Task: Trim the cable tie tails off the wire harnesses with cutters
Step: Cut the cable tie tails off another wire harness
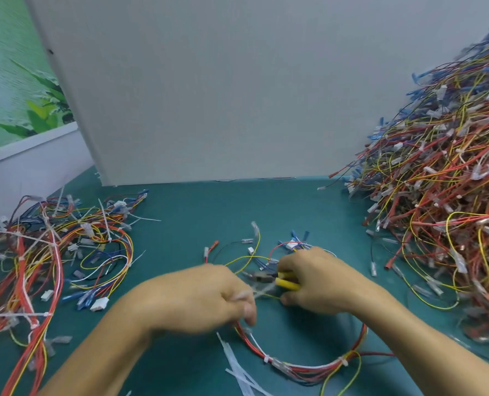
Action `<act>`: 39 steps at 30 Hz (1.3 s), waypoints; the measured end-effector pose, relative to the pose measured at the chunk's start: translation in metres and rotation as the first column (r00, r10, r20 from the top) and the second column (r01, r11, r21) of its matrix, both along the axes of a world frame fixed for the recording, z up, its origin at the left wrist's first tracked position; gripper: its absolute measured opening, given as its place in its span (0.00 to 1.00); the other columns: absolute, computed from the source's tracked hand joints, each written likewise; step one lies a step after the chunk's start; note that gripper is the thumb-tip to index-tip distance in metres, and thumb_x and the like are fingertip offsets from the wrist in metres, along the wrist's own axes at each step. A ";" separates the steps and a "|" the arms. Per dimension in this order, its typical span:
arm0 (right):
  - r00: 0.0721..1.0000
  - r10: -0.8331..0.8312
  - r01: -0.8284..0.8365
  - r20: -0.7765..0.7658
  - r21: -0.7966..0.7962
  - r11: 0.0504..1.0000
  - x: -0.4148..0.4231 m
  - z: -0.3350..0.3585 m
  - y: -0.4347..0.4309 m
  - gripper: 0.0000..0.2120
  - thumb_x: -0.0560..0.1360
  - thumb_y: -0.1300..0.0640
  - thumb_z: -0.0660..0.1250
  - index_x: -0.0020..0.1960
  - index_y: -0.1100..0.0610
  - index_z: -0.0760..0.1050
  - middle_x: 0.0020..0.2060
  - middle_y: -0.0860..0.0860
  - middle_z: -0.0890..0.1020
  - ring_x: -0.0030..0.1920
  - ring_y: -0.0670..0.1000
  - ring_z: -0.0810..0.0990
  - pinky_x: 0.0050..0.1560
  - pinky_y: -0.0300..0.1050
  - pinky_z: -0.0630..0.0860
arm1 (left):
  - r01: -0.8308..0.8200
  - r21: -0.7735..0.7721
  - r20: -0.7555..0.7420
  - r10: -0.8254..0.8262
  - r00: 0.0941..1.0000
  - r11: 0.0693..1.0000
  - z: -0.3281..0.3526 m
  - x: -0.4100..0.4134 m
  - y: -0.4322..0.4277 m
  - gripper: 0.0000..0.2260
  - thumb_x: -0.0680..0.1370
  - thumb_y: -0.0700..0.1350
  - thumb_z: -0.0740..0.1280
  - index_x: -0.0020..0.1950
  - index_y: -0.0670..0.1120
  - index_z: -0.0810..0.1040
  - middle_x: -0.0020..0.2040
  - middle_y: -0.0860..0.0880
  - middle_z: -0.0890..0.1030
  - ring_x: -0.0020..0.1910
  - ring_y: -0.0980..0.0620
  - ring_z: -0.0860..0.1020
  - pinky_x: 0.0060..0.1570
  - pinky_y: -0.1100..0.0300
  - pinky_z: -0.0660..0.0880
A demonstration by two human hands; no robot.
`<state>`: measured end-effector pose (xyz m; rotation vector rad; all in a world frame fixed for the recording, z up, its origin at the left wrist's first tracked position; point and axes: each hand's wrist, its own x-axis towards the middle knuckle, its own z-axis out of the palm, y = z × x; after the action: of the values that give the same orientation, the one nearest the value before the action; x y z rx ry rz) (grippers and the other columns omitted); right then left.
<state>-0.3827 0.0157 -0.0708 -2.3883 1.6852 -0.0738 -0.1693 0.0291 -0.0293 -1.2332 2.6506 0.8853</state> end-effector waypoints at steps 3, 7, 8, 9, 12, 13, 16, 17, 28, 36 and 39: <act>0.989 -0.126 0.135 0.077 -0.134 0.982 0.004 -0.010 -0.014 0.07 0.71 0.52 0.66 0.39 0.54 0.70 0.35 0.48 0.71 0.40 0.57 0.71 0.34 0.45 0.65 | 0.069 -0.041 0.166 -0.061 0.984 0.997 -0.004 -0.011 0.011 0.05 0.75 0.52 0.66 0.45 0.52 0.78 0.40 0.53 0.81 0.41 0.55 0.76 0.48 0.53 0.77; 0.964 -0.216 0.234 0.152 -0.112 0.966 0.006 -0.007 -0.027 0.08 0.68 0.52 0.70 0.41 0.52 0.73 0.37 0.49 0.75 0.42 0.56 0.72 0.37 0.45 0.70 | 0.065 -0.017 0.226 -0.059 0.972 0.998 -0.006 -0.015 0.015 0.17 0.68 0.57 0.74 0.55 0.56 0.78 0.48 0.59 0.82 0.45 0.60 0.78 0.49 0.60 0.77; 0.962 -0.211 0.226 0.173 -0.070 0.972 0.005 -0.003 -0.028 0.10 0.67 0.50 0.73 0.42 0.52 0.74 0.37 0.49 0.76 0.42 0.55 0.73 0.39 0.45 0.72 | 0.057 -0.014 0.234 -0.052 0.971 0.998 -0.006 -0.015 0.014 0.20 0.67 0.58 0.74 0.56 0.55 0.78 0.49 0.59 0.82 0.47 0.60 0.78 0.50 0.61 0.77; 0.957 -0.207 0.218 0.204 -0.033 0.975 0.004 0.002 -0.027 0.13 0.66 0.48 0.75 0.45 0.52 0.76 0.38 0.49 0.77 0.43 0.55 0.74 0.41 0.46 0.74 | 0.050 -0.011 0.233 -0.046 0.971 0.999 -0.006 -0.014 0.013 0.21 0.66 0.59 0.75 0.57 0.55 0.78 0.50 0.59 0.81 0.48 0.60 0.78 0.51 0.60 0.77; 0.920 -0.231 0.239 0.315 0.014 0.971 -0.005 0.024 -0.022 0.20 0.64 0.43 0.77 0.50 0.53 0.79 0.42 0.51 0.81 0.45 0.54 0.78 0.44 0.45 0.74 | 0.051 0.001 0.206 -0.051 0.977 0.999 -0.007 -0.013 0.012 0.21 0.65 0.60 0.75 0.55 0.56 0.78 0.47 0.60 0.81 0.47 0.60 0.78 0.52 0.57 0.77; 0.911 -0.245 0.253 0.330 0.018 0.967 -0.009 0.032 -0.020 0.21 0.64 0.42 0.77 0.50 0.52 0.79 0.42 0.51 0.82 0.44 0.53 0.79 0.44 0.45 0.74 | 0.049 0.007 0.201 -0.050 0.978 0.999 -0.007 -0.013 0.012 0.21 0.65 0.61 0.74 0.55 0.56 0.78 0.47 0.60 0.81 0.47 0.60 0.78 0.51 0.58 0.77; 0.904 -0.311 0.331 0.294 -0.019 0.944 -0.024 0.046 -0.018 0.18 0.65 0.41 0.76 0.47 0.52 0.78 0.39 0.51 0.81 0.41 0.52 0.79 0.38 0.43 0.72 | 0.070 -0.005 0.200 -0.068 0.977 0.998 -0.006 -0.015 0.015 0.17 0.66 0.66 0.71 0.48 0.57 0.78 0.38 0.61 0.77 0.41 0.62 0.75 0.43 0.59 0.72; 0.902 -0.345 0.367 0.259 -0.040 0.929 -0.029 0.046 -0.019 0.17 0.66 0.42 0.75 0.46 0.53 0.77 0.39 0.52 0.80 0.41 0.53 0.78 0.38 0.44 0.71 | 0.075 -0.010 0.208 -0.071 0.976 0.997 -0.006 -0.015 0.016 0.17 0.66 0.67 0.70 0.45 0.57 0.78 0.34 0.62 0.76 0.39 0.62 0.74 0.40 0.59 0.71; 0.832 -0.553 0.554 0.049 -0.014 0.832 -0.050 0.005 -0.034 0.11 0.72 0.49 0.67 0.41 0.54 0.68 0.36 0.51 0.71 0.44 0.58 0.76 0.39 0.46 0.70 | -0.089 0.042 0.275 0.074 0.959 0.995 -0.004 -0.023 0.021 0.31 0.81 0.63 0.44 0.45 0.44 0.80 0.47 0.47 0.82 0.49 0.47 0.78 0.57 0.51 0.73; 0.811 -0.581 0.575 0.066 0.090 0.813 -0.048 0.007 -0.037 0.14 0.65 0.50 0.75 0.42 0.57 0.74 0.40 0.55 0.78 0.43 0.58 0.79 0.41 0.44 0.76 | -0.273 -0.148 0.286 0.306 0.908 0.951 -0.012 -0.010 0.002 0.22 0.75 0.67 0.57 0.43 0.49 0.74 0.43 0.53 0.77 0.44 0.52 0.75 0.43 0.57 0.72; 0.798 -0.596 0.581 0.087 0.152 0.800 -0.052 0.010 -0.036 0.14 0.65 0.50 0.75 0.41 0.58 0.76 0.38 0.55 0.79 0.37 0.53 0.78 0.32 0.40 0.70 | -0.553 -0.376 0.192 0.647 0.738 0.743 -0.023 -0.010 -0.014 0.30 0.74 0.71 0.53 0.35 0.45 0.69 0.38 0.48 0.72 0.42 0.44 0.73 0.39 0.56 0.69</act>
<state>-0.4344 -0.0206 -0.0612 -1.6450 2.2295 -0.2178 -0.1795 0.0154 -0.0525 -2.1868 2.1775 0.2738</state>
